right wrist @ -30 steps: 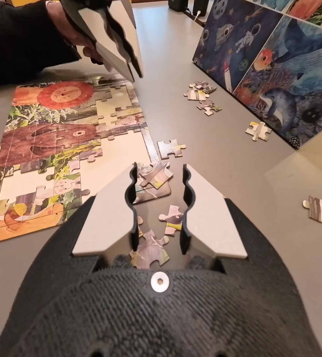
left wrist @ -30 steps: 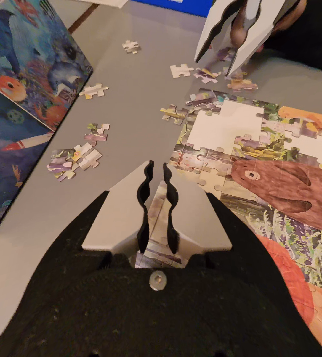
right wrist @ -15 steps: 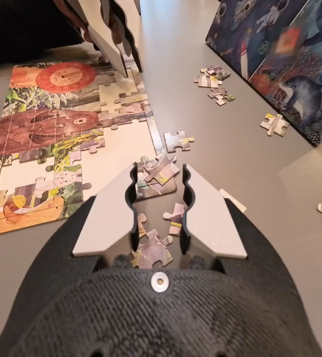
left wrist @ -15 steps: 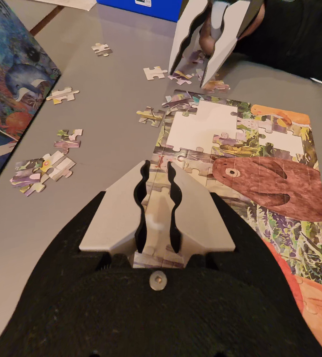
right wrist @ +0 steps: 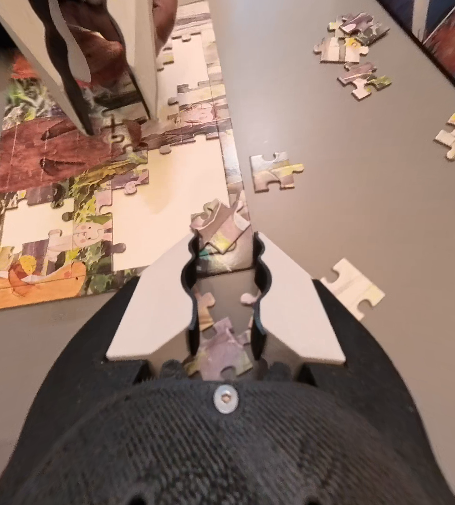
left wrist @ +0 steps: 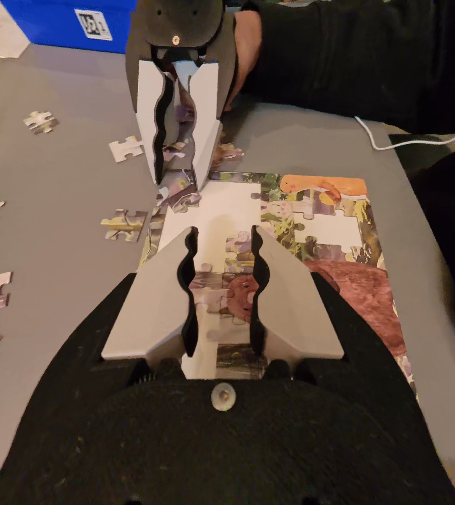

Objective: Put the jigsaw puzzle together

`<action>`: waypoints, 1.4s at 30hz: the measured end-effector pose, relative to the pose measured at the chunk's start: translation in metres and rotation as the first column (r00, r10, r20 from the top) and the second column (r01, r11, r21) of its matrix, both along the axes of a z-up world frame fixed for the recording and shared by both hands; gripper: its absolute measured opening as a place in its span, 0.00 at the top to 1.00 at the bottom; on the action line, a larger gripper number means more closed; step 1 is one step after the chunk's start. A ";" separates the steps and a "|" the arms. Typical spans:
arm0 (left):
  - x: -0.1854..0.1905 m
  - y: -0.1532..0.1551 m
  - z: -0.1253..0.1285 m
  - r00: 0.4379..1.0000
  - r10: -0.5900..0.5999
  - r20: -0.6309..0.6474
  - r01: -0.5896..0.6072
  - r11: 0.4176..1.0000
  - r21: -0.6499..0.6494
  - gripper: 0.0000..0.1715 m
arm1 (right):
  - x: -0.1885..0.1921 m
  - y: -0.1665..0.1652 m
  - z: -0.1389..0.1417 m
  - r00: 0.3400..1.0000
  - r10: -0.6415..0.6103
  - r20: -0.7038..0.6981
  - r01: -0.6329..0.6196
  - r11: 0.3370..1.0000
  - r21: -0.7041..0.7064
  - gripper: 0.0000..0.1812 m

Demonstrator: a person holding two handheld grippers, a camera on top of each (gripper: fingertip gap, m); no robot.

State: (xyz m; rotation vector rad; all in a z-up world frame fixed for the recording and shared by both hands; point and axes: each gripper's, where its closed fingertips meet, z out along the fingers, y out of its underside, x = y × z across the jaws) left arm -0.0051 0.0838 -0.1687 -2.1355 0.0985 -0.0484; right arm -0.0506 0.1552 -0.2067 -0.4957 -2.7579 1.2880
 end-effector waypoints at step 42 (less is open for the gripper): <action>-0.014 0.018 0.008 0.970 0.155 -0.189 -0.145 0.987 0.067 0.80 | -0.015 0.012 0.001 0.976 -0.117 -0.186 0.132 0.988 0.074 0.76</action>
